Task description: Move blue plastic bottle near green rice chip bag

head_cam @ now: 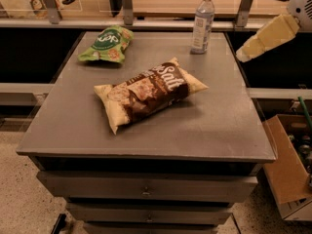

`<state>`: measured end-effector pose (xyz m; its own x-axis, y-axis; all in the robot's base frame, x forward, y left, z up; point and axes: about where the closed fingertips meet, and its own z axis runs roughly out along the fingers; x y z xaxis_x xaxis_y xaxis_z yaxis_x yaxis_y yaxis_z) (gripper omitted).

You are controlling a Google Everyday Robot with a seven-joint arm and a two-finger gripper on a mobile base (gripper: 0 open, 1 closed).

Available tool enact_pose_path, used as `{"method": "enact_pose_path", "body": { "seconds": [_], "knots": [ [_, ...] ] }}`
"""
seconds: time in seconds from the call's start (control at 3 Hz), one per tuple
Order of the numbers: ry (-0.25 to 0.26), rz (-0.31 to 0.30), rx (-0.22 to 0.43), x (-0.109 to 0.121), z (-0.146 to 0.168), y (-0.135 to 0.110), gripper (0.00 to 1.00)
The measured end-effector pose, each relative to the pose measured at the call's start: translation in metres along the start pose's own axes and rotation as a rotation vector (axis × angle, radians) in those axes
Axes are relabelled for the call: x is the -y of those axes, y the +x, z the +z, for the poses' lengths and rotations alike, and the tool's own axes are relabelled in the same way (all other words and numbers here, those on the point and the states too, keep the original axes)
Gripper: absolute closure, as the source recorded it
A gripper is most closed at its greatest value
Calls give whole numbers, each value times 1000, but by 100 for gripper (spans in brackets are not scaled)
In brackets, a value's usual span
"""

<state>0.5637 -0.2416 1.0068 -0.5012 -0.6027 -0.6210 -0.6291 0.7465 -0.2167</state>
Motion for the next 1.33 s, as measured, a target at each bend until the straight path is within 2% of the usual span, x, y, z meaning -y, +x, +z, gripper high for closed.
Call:
{"method": "enact_pose_path", "body": {
  "seconds": [0.33,0.67,1.0,1.33],
  "knots": [
    [-30,-16,87,-8,18,7,0],
    [-11,-30,207,-4,37,5,0],
    [38,-18,298,3,49,0,0],
    [105,-5,333,13,67,-11,0]
  ]
}}
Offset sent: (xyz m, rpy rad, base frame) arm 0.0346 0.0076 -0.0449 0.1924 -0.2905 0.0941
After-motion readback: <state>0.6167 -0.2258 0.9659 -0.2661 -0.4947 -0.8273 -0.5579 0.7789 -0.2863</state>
